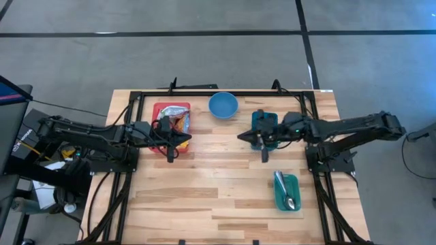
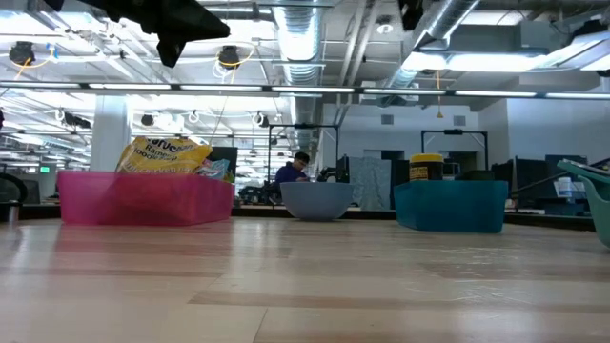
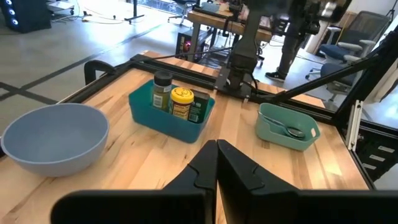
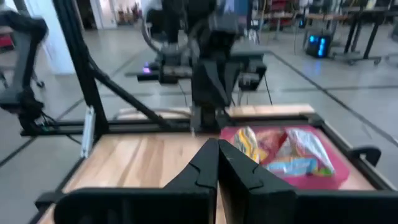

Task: Pick & Place Food Item
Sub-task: Return to Home Position

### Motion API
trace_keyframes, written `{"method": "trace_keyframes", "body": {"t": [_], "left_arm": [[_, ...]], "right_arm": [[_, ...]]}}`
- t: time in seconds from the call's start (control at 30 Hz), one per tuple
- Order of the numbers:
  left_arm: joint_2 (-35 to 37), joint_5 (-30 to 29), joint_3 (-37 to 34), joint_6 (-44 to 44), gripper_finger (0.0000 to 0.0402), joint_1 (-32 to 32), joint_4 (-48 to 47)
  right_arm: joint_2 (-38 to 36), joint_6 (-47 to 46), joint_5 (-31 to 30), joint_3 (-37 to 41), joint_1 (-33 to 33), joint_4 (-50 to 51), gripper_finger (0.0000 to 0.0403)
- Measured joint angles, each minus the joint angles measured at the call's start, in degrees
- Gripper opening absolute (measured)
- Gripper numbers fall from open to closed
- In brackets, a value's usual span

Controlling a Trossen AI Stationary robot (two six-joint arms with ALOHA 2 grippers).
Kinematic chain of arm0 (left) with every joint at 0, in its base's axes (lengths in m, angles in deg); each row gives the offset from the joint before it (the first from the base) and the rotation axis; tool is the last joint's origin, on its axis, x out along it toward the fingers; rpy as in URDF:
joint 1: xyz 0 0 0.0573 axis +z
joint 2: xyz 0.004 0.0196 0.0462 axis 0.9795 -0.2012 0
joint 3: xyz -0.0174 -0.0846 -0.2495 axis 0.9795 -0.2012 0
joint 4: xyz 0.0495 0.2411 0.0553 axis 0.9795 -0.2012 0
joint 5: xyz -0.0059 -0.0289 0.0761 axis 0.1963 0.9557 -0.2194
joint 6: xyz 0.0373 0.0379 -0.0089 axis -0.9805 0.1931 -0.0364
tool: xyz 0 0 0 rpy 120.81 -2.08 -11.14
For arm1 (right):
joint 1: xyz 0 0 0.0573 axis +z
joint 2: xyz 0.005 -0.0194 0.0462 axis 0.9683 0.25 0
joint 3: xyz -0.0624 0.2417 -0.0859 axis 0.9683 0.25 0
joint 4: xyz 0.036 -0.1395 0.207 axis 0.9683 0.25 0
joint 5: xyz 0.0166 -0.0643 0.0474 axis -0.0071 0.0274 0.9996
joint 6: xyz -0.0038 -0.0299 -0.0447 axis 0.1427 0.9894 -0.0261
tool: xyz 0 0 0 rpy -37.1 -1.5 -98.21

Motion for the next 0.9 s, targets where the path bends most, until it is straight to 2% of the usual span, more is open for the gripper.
{"method": "trace_keyframes", "body": {"t": [0.67,0.9], "left_arm": [[0.0,0.2,0.0,0.2,0.0002,0.0,0.0],[0.0,0.2,0.0,0.2,0.0002,0.0,0.0]], "right_arm": [[-25.8,1.0,0.0,0.0,-3.1,21.8,0.0001],[-32.4,1.0,-3.5,0.7,-3.1,26.4,0.0001]]}}
